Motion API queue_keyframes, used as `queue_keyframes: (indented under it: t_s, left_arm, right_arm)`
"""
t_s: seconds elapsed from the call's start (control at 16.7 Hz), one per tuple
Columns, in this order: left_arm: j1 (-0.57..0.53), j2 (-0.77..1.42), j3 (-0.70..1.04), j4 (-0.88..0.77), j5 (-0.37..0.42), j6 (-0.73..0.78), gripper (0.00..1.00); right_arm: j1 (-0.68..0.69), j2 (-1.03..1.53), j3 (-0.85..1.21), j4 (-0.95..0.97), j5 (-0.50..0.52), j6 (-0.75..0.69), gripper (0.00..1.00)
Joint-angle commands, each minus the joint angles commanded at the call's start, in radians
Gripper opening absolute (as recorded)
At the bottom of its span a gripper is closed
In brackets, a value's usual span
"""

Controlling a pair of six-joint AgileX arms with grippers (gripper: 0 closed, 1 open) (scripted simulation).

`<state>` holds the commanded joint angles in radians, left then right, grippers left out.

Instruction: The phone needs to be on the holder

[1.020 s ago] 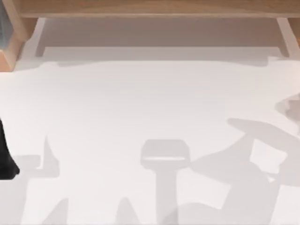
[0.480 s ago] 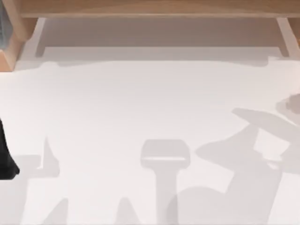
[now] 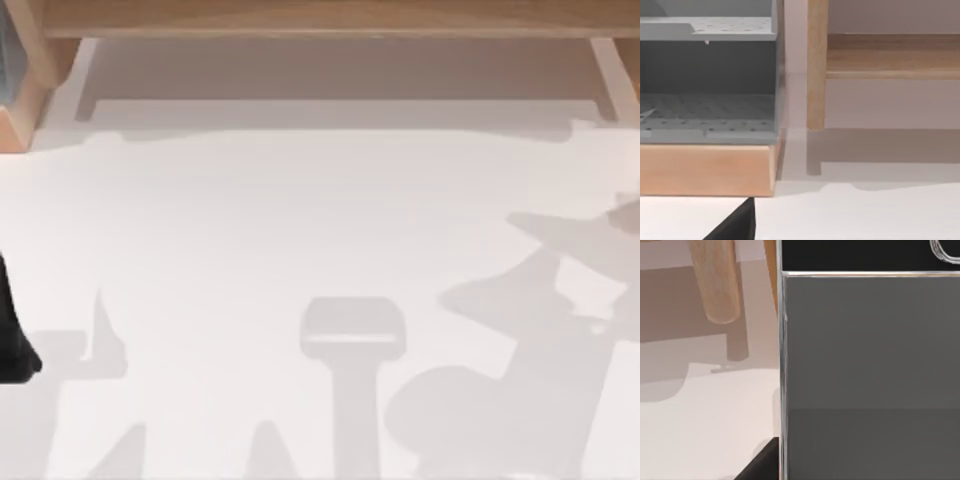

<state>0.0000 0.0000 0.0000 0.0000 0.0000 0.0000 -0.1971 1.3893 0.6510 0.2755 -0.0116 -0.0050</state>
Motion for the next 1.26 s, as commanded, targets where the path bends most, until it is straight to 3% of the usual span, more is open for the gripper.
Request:
queue_keyframes:
  t_s: [0.12, 0.9, 1.26]
  left_arm:
    - [0.0, 0.0, 0.0, 0.0, 0.0, 0.0, 1.0]
    - [0.0, 0.0, 0.0, 0.0, 0.0, 0.0, 1.0]
    - [0.0, 0.0, 0.0, 0.0, 0.0, 0.0, 1.0]
  right_arm:
    - [0.0, 0.0, 0.0, 0.0, 0.0, 0.0, 0.0]
    - [0.0, 0.0, 0.0, 0.0, 0.0, 0.0, 0.98]
    - [0.0, 0.0, 0.0, 0.0, 0.0, 0.0, 1.0]
